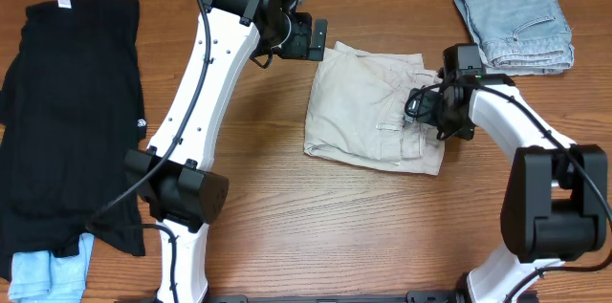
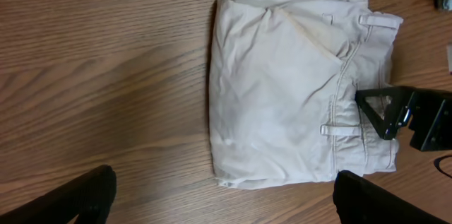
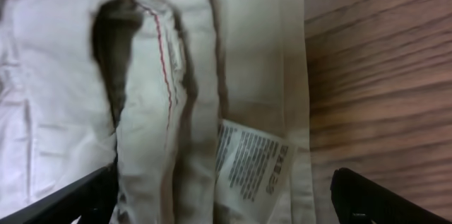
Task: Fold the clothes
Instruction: 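Release the left gripper and grasp the folded bundle with the right gripper, then carry the folded shorts with the right gripper onto the denim stack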
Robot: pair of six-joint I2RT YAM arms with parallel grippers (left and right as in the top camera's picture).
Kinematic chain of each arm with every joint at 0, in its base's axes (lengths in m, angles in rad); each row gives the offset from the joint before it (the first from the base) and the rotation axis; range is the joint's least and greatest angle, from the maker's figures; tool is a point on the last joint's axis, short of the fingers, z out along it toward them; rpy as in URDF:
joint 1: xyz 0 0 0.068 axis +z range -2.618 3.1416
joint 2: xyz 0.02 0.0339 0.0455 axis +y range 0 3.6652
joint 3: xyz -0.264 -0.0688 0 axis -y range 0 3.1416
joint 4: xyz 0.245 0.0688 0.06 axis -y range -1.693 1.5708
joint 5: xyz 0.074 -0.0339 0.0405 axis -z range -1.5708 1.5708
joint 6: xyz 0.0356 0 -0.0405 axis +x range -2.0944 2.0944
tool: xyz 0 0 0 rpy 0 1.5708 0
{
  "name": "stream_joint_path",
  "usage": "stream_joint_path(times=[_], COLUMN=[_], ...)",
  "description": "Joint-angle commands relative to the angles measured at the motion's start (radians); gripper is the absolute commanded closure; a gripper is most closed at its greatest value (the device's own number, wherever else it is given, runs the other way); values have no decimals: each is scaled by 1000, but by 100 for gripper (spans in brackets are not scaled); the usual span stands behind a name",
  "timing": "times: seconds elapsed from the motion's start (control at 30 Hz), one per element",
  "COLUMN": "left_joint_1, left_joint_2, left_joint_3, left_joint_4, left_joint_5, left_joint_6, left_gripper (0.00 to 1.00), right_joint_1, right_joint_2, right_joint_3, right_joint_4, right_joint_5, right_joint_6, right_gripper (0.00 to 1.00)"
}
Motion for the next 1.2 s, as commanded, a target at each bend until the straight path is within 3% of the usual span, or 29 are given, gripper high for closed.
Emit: stream_joint_path(times=[0.0,0.23,0.3,0.5,0.6,0.7,0.73,0.93,1.17], left_joint_1=[-3,-3,-3,-3,-3,-3,-3,-3,-3], left_joint_2=[-16,-15,-15,-14,-14,-14,-14,-14,-14], left_joint_3=[14,14,14,14,14,14,14,14,14], left_joint_4=[0,-12,-14,-18,-19,-19,-19,-19,-18], left_joint_5=[-20,-20,-20,-20,-19,-19,-18,-19,-19], left_joint_6=[23,31,34,37,37,37,37,37,37], left_gripper=[0,0,0,0,0,0,0,0,0], right_joint_1=[-3,-3,-3,0,0,-1,-1,-9,-84], right_joint_2=[31,106,126,136,136,136,136,132,33], right_joint_3=[6,6,6,6,6,6,6,11,89], right_joint_4=[11,18,27,97,169,228,239,357,522], right_joint_5=[-39,-139,-232,-639,-794,-830,-830,-933,-989], right_joint_6=[14,21,21,20,26,100,106,135,372], right_gripper=[0,0,4,37,65,91,95,96,96])
